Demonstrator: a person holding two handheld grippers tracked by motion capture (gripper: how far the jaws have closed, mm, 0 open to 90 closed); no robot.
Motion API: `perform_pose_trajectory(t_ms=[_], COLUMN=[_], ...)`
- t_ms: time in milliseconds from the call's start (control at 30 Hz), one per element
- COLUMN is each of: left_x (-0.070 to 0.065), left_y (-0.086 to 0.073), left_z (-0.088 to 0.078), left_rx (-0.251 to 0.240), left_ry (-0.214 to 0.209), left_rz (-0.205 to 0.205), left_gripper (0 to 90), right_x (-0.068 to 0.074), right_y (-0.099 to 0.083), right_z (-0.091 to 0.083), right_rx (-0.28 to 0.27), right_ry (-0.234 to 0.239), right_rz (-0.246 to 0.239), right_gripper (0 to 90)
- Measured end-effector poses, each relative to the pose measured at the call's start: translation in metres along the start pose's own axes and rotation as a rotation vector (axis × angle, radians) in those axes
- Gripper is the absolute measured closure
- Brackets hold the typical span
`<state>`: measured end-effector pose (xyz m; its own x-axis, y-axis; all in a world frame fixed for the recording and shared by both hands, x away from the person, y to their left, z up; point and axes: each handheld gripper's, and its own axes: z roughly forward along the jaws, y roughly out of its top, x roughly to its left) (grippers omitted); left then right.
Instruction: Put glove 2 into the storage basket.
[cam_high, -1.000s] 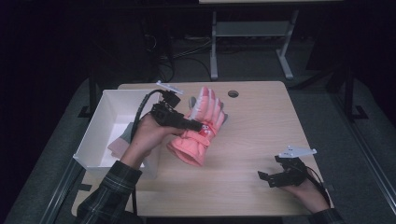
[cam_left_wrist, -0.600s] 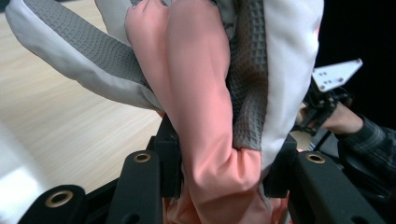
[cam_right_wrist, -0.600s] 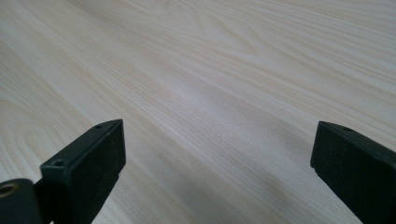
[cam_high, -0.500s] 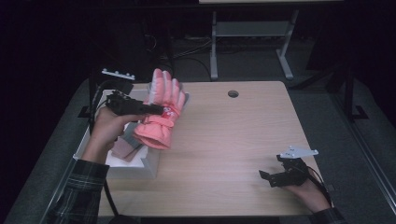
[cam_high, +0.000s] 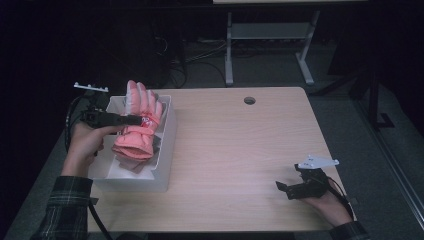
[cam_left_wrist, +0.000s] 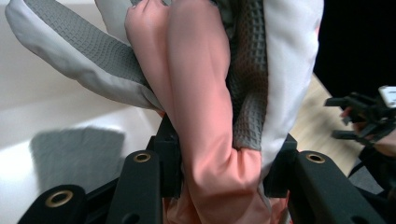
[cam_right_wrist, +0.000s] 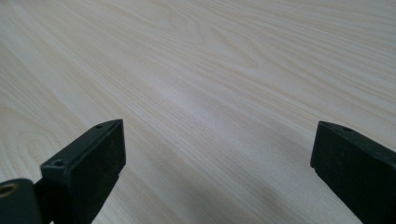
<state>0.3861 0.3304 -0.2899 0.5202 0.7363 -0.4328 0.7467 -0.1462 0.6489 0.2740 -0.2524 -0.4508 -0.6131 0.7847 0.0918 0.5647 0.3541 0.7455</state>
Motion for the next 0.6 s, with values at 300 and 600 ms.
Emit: perform_pose_trajectory(t_ms=[300,600], left_x=[0.029,0.043], left_y=[-0.024,-0.038], left_z=[0.032,0.070], left_rx=[0.078,0.171], left_ry=[0.028,0.050], left_rz=[-0.053,-0.059], left_gripper=[57.8,56.2], right_x=[0.001,0.001], right_y=[0.000,0.000], right_z=[0.000,0.000], right_rx=[0.002,0.002], right_ry=[-0.004,-0.006], right_rz=[-0.002,-0.003], right_gripper=[2.9,2.9])
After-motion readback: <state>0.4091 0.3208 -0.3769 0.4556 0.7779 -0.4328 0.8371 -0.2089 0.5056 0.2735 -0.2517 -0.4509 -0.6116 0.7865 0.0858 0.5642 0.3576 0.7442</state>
